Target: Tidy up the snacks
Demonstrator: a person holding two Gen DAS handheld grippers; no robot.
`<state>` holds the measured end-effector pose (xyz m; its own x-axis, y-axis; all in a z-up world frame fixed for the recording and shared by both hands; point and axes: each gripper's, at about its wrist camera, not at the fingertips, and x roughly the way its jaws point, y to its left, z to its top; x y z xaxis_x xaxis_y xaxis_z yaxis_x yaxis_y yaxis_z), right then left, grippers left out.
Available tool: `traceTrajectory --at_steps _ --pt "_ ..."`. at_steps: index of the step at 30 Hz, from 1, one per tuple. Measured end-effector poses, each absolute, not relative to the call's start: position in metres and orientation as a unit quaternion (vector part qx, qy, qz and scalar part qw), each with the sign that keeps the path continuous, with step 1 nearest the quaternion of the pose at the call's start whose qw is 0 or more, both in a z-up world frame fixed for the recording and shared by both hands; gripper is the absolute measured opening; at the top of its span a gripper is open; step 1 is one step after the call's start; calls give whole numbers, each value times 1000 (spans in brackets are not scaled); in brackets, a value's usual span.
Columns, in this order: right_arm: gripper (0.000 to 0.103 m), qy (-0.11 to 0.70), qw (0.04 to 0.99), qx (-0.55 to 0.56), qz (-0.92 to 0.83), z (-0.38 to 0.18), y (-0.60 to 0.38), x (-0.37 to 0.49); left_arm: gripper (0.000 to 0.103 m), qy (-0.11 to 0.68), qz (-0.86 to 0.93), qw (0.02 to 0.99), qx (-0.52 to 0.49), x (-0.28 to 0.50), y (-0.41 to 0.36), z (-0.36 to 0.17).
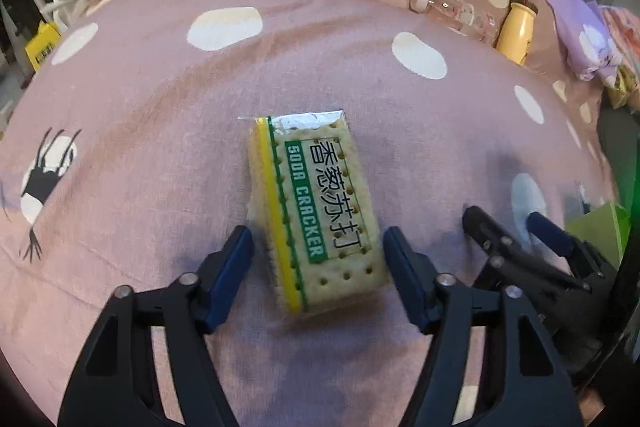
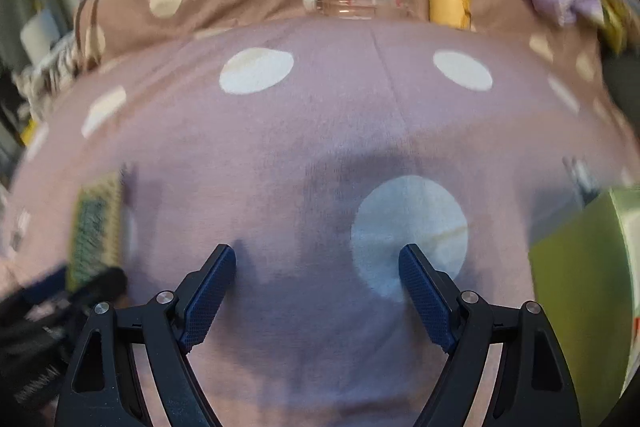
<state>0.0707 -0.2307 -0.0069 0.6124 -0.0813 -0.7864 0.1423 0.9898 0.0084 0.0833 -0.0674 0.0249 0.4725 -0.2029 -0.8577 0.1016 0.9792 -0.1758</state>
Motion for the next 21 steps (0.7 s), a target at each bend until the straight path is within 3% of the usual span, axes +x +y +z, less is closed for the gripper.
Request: traceTrajectory --at_steps 1,3,21 --pt "97 427 902 25 -63 -8 -227 69 56 504 -82 859 -43 82 -67 24" --pt "103 414 908 24 -65 -15 -225 65 55 498 -84 862 -38 81 -68 23" --pt "103 412 908 22 -65 -16 -224 68 53 458 -116 880 -56 34 -52 67"
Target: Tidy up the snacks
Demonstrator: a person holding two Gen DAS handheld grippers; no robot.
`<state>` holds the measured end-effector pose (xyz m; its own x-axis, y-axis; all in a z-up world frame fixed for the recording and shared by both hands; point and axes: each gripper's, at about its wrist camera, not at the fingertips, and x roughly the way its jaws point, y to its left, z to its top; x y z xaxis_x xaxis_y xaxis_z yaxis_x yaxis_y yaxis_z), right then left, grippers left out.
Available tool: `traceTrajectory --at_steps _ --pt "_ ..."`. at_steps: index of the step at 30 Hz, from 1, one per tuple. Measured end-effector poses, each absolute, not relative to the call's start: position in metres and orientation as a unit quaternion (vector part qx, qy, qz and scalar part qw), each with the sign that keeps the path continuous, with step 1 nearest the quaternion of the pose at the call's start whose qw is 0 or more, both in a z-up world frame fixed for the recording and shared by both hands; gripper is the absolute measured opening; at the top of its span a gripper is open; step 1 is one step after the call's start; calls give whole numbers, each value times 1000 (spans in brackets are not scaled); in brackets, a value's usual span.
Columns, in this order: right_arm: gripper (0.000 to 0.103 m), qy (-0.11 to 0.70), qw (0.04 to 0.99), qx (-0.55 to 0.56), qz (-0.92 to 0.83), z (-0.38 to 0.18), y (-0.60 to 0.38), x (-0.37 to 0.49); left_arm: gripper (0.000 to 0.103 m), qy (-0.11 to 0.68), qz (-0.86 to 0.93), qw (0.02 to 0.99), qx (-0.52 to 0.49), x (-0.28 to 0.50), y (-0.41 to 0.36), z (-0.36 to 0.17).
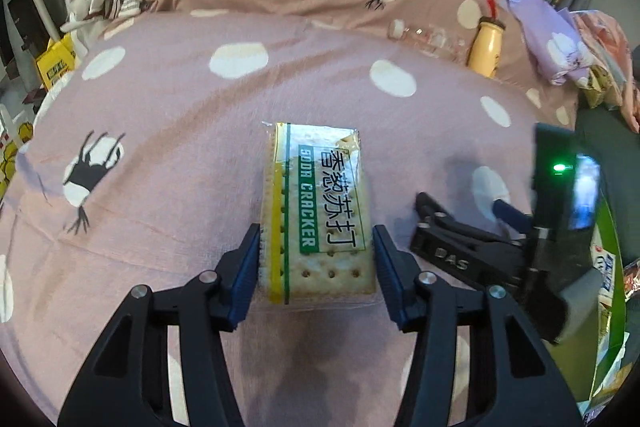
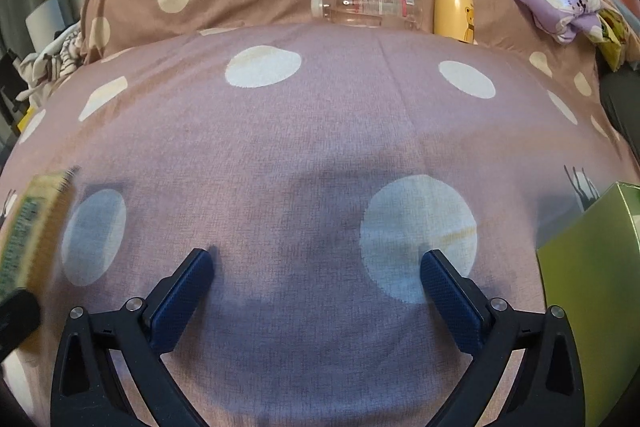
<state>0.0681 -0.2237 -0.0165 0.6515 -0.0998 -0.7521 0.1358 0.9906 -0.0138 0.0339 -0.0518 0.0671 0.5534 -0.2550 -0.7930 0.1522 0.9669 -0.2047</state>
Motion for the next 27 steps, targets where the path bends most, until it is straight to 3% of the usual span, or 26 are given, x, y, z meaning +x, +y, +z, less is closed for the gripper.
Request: traceTrajectory --at_steps 27 --pt "103 412 908 21 -67 -17 -222 69 54 437 -136 887 -63 7 -62 103"
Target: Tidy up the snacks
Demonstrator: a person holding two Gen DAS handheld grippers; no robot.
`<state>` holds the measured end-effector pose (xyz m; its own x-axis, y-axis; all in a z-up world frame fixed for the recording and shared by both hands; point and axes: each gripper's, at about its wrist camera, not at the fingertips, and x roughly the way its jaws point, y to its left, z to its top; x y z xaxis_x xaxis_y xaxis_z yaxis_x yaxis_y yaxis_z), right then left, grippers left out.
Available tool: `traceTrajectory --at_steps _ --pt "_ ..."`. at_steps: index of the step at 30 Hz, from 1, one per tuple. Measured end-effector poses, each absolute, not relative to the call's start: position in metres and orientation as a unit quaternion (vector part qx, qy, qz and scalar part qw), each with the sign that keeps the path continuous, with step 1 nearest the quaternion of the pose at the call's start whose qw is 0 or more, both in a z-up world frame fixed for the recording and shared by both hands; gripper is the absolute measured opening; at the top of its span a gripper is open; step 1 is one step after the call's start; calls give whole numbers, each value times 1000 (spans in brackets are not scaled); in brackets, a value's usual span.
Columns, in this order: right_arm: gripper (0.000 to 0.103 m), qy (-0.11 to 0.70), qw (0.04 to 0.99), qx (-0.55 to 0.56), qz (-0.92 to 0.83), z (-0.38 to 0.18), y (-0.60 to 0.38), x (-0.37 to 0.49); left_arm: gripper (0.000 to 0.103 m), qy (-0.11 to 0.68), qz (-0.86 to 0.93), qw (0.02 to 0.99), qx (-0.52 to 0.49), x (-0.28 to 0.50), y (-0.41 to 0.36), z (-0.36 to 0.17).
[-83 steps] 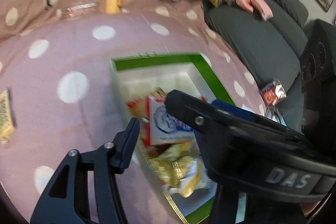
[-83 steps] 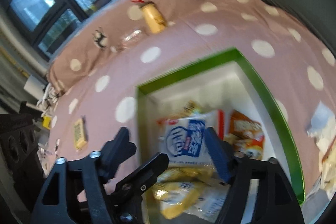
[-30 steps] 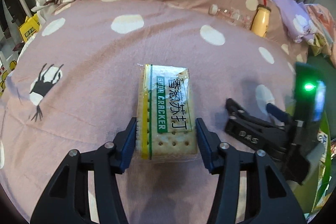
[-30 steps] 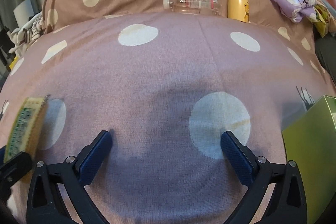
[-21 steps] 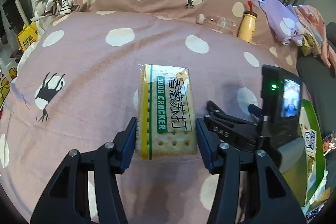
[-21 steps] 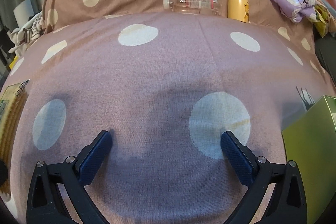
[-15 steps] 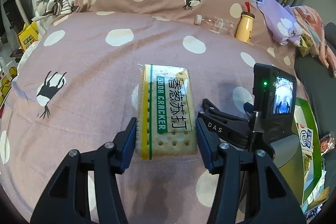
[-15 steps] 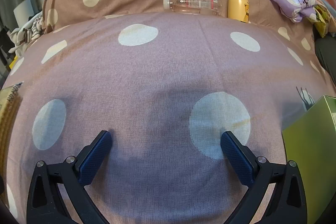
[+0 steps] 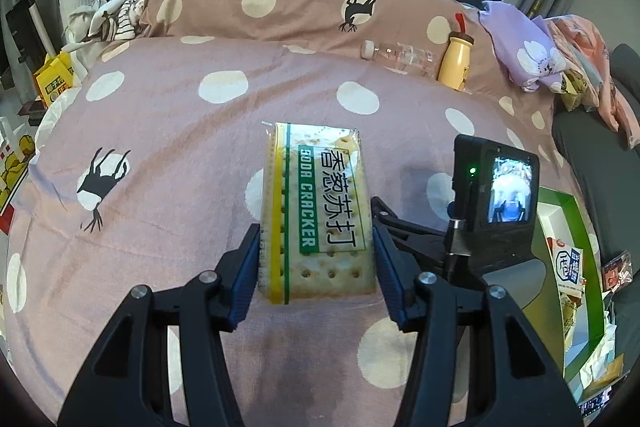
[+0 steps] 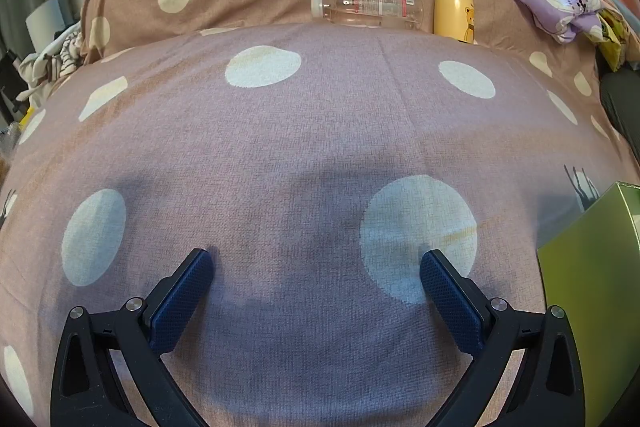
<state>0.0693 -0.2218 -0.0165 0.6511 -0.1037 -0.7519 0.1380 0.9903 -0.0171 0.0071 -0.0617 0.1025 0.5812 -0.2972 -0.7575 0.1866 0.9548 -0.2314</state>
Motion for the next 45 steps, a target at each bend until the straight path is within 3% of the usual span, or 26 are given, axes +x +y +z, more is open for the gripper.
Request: traceTrajectory --at_steps 45 --pt "103 412 908 20 -68 -18 -221 70 54 427 -161 887 -73 6 -81 104"
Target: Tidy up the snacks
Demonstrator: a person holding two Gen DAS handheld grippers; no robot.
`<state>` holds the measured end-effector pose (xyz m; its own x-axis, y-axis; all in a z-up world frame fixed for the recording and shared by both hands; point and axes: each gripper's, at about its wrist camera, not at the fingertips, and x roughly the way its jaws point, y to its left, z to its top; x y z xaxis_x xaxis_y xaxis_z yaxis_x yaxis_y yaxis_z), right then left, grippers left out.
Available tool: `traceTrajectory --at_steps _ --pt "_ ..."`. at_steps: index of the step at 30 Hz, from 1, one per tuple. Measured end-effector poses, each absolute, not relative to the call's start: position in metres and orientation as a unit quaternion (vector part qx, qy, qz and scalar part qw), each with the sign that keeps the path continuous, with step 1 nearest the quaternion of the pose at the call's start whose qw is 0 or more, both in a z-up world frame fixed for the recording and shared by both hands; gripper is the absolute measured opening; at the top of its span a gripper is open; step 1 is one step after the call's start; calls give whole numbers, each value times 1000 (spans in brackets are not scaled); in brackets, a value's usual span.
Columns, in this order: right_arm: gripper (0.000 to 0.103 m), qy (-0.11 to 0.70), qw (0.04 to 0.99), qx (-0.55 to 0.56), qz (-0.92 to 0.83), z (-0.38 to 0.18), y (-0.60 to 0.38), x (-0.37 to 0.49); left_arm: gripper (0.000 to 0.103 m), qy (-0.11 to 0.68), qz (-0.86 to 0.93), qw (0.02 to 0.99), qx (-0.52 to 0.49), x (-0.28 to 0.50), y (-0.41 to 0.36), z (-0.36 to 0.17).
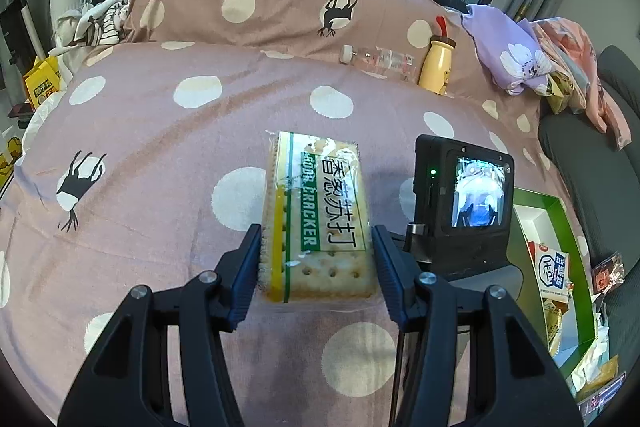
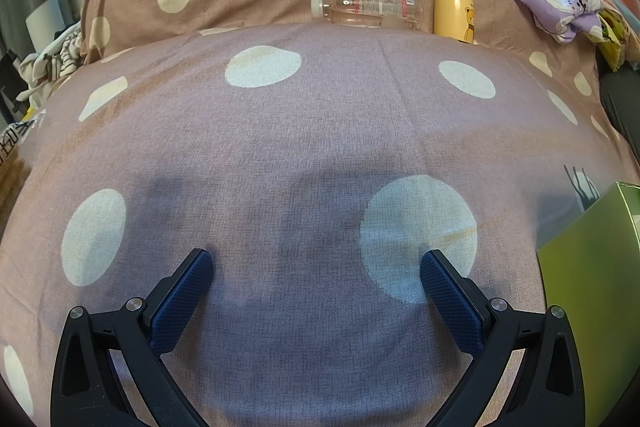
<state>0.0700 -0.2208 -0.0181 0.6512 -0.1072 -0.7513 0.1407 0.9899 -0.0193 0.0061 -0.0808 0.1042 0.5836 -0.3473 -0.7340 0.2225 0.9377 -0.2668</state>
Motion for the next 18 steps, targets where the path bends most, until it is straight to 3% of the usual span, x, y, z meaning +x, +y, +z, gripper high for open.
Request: traceTrajectory --at_steps 18 --pt "103 412 908 20 -68 -18 -221 70 54 431 -157 885 -80 7 -77 100"
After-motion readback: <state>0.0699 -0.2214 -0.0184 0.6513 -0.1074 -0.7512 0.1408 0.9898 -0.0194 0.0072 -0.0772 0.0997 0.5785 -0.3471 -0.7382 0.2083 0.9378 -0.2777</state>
